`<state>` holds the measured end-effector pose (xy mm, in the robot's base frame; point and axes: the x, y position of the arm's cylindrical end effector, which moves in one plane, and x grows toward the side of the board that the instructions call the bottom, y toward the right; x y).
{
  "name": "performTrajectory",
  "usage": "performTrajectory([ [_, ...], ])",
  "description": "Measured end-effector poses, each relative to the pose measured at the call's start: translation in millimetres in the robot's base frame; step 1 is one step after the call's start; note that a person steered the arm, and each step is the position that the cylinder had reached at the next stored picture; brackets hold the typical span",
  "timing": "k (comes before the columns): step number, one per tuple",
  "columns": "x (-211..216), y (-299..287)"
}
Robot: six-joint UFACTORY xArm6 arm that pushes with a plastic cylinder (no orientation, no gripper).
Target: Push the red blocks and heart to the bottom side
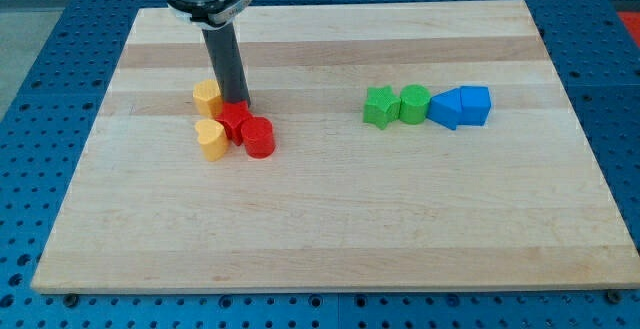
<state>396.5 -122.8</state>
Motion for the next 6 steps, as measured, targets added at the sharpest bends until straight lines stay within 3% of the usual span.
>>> performTrajectory([
  [6,31,0],
])
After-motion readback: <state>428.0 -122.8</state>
